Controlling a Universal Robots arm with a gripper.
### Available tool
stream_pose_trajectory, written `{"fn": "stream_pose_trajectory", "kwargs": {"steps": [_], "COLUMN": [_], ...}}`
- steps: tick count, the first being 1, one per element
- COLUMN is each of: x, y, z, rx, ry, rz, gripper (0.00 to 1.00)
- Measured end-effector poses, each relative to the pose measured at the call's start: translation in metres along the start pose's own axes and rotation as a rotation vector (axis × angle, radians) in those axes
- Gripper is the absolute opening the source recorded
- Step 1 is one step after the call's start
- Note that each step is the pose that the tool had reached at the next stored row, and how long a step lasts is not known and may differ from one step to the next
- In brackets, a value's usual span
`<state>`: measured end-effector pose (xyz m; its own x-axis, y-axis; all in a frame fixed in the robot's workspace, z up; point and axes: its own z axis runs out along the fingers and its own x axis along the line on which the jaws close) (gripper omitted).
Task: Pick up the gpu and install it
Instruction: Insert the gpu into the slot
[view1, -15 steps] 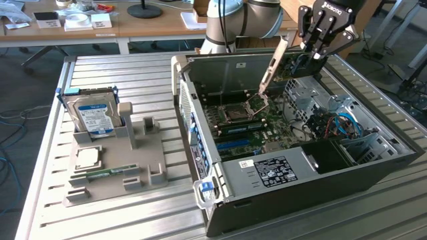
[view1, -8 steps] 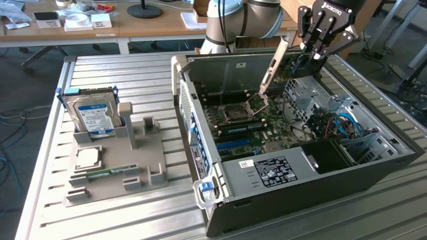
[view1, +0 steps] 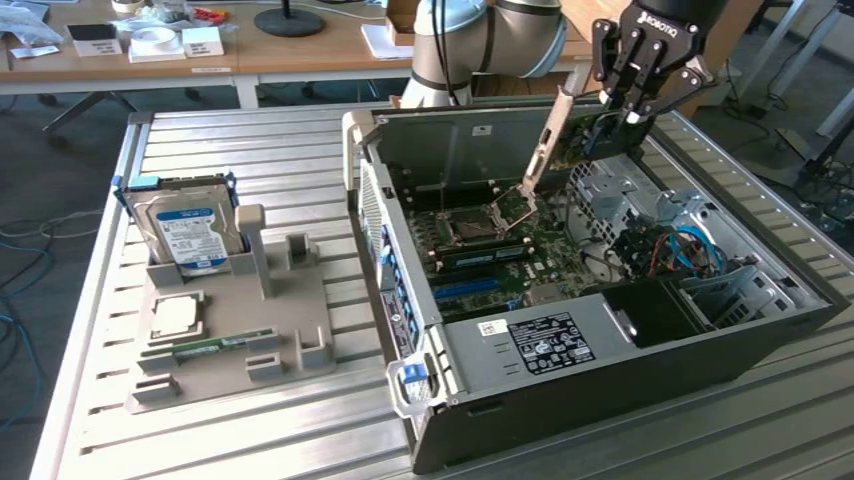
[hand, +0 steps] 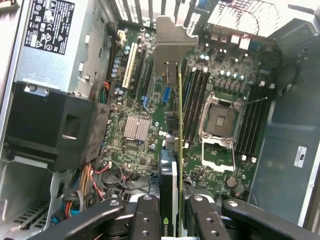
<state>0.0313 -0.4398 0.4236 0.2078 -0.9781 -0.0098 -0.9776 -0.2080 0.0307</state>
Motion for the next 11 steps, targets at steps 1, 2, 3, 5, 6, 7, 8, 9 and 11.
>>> {"fn": "stream_pose_trajectory", "kwargs": {"steps": [1, 2, 3, 5, 6, 7, 8, 9, 11], "x": [-0.0001, -0.0002, -0.0003, -0.0003, -0.0003, -0.0004, -0.0004, -0.0005, -0.0007], "y": [0.0006, 0.0010, 0.0012, 0.0014, 0.0015, 0.0017, 0.0020, 0.0023, 0.0034], "z": [0.0007, 0.0012, 0.0018, 0.0031, 0.0038, 0.0043, 0.0049, 0.0055, 0.0069], "rx": [0.0008, 0.0013, 0.0016, 0.0020, 0.0022, 0.0022, 0.0023, 0.0025, 0.0033], "ry": [0.0003, 0.0003, 0.0001, -0.0008, -0.0013, -0.0018, -0.0021, -0.0024, -0.0029], "rz": [0.003, 0.010, 0.020, 0.051, 0.067, 0.082, 0.095, 0.105, 0.120], "gripper": [0.27, 0.27, 0.27, 0.27, 0.27, 0.27, 0.27, 0.27, 0.27]}}
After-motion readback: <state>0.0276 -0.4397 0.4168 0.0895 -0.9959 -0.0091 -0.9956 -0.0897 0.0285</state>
